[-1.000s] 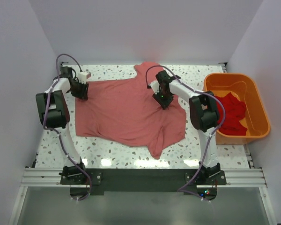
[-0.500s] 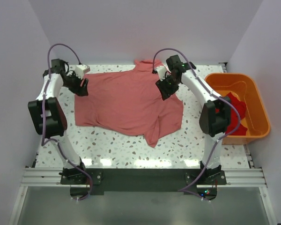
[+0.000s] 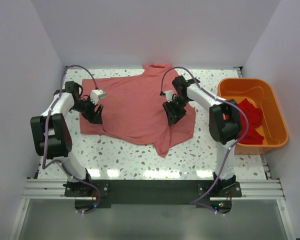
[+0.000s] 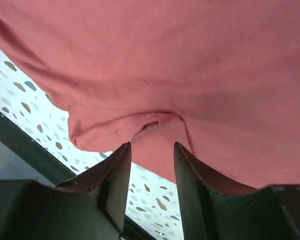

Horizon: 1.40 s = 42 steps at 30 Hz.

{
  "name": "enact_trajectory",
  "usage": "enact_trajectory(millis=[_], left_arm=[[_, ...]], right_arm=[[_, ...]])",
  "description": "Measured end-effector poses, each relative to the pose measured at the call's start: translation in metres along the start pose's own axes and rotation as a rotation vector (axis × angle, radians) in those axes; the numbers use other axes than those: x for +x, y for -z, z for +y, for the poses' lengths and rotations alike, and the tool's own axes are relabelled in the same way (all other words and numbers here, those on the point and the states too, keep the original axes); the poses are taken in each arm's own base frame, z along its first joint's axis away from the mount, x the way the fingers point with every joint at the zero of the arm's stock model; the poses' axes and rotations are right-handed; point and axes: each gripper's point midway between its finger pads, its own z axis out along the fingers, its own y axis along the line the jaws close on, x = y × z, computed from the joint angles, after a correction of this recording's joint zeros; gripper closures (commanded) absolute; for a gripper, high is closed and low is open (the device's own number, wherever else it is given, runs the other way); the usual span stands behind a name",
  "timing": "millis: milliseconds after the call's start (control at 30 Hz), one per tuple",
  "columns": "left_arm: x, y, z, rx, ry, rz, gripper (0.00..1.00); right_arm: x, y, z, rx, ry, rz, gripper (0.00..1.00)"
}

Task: Fold and stack the t-shirts
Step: Flatten the tshirt out

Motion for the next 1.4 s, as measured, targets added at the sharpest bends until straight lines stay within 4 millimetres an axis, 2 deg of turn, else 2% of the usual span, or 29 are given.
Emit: enact_trajectory(millis=[233, 333, 367, 500, 567, 633, 767, 900, 967, 1033, 1067, 1167, 1233, 1300, 1400], left_arm=[[0.000, 0.011, -0.003, -0.046, -0.028, -0.004, 0.28], [-0.001, 0.015, -0.002, -0.069, -0.041, -0.009, 0.29], [-0.001, 0.016, -0.002, -0.075, -0.043, -0.009, 0.29], [0.000, 0.016, 0.000, -0.083, -0.043, -0.005, 0.29], [0.000, 0.017, 0.001, -0.089, -0.043, -0.006, 0.29], [0.000, 0.020, 0.002, -0.098, -0.043, -0.010, 0.30], [-0.001, 0.029, 0.005, -0.121, -0.057, -0.020, 0.30], [-0.004, 0.035, 0.000, -0.122, -0.104, -0.040, 0.30], [-0.007, 0.037, -0.010, -0.095, -0.159, -0.066, 0.30], [-0.010, 0.039, -0.024, -0.056, -0.223, -0.104, 0.30], [-0.010, 0.039, -0.031, -0.039, -0.246, -0.118, 0.29], [-0.015, 0.041, -0.052, 0.003, -0.342, -0.178, 0.29], [-0.018, 0.040, -0.060, 0.011, -0.374, -0.201, 0.32], [-0.021, 0.036, -0.059, 0.007, -0.373, -0.212, 0.33], [-0.028, 0.030, -0.043, -0.006, -0.330, -0.206, 0.34]], right_arm=[[-0.003, -0.022, 0.007, -0.039, -0.046, 0.020, 0.59], [-0.003, -0.025, 0.010, -0.052, -0.055, 0.024, 0.85], [-0.003, -0.025, 0.011, -0.056, -0.054, 0.025, 1.00], [0.002, -0.025, 0.013, -0.069, -0.047, 0.038, 1.00], [0.017, -0.024, 0.018, -0.090, -0.035, 0.063, 1.00], [0.042, -0.015, 0.026, -0.109, -0.013, 0.103, 1.00], [0.107, 0.023, 0.051, -0.127, 0.079, 0.165, 1.00], [0.153, 0.049, 0.059, -0.077, 0.183, 0.194, 1.00], [0.166, 0.054, 0.060, -0.073, 0.231, 0.223, 0.71], [0.175, 0.050, 0.057, -0.085, 0.272, 0.267, 0.44], [0.179, 0.047, 0.055, -0.089, 0.290, 0.289, 0.40], [0.187, 0.042, 0.049, -0.112, 0.370, 0.332, 0.41], [0.183, 0.044, 0.049, -0.115, 0.415, 0.320, 0.45], [0.172, 0.052, 0.050, -0.101, 0.438, 0.288, 0.47], [0.145, 0.063, 0.049, -0.051, 0.452, 0.217, 0.55]])
